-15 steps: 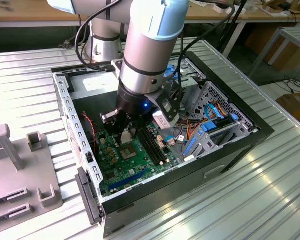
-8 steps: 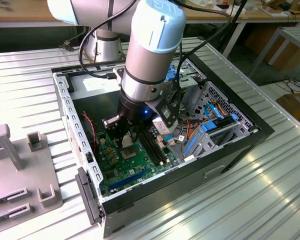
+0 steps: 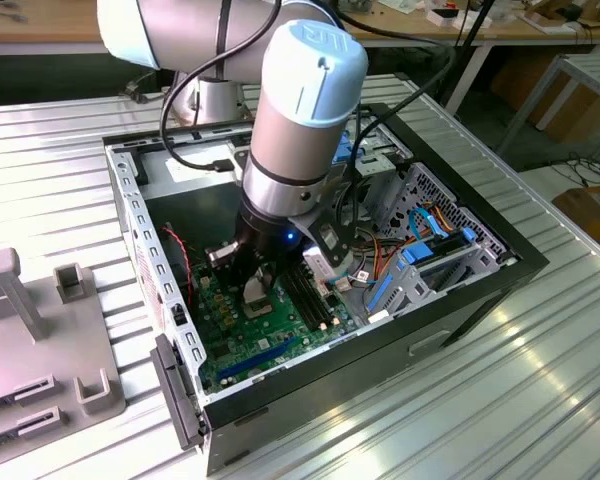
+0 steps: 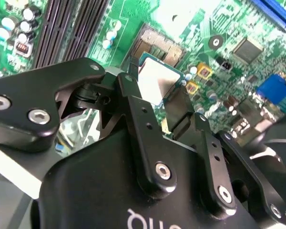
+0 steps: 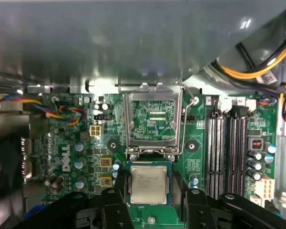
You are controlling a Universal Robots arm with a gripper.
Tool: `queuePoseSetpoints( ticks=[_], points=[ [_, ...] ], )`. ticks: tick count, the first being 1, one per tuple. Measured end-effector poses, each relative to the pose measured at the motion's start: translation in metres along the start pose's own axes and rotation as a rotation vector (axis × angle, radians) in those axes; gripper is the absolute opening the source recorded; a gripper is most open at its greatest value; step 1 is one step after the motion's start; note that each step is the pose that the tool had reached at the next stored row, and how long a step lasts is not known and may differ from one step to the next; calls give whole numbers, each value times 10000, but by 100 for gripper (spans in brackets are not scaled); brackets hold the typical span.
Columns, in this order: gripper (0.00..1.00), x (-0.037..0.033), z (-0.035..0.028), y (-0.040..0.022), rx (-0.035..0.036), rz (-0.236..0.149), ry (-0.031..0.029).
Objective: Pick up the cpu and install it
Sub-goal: 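Place the cpu into insertion slot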
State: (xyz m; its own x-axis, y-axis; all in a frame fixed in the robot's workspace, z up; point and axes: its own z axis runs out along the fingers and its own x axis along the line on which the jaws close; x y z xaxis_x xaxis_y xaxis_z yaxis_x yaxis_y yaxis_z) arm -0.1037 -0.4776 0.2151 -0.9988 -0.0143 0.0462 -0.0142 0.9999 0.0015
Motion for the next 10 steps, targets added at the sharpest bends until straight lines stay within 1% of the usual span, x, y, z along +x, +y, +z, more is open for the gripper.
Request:
queuePoseSetpoints(
  ticks=[1,3,5,10],
  points=[
    [47,-1,26,-19,0,-1,0],
    [47,-3,64,-29,-2,-1,-1],
    [47,-12,66,-31,2,-3,1],
    [47,-25,100,-45,-1,-2,-1]
  ],
)
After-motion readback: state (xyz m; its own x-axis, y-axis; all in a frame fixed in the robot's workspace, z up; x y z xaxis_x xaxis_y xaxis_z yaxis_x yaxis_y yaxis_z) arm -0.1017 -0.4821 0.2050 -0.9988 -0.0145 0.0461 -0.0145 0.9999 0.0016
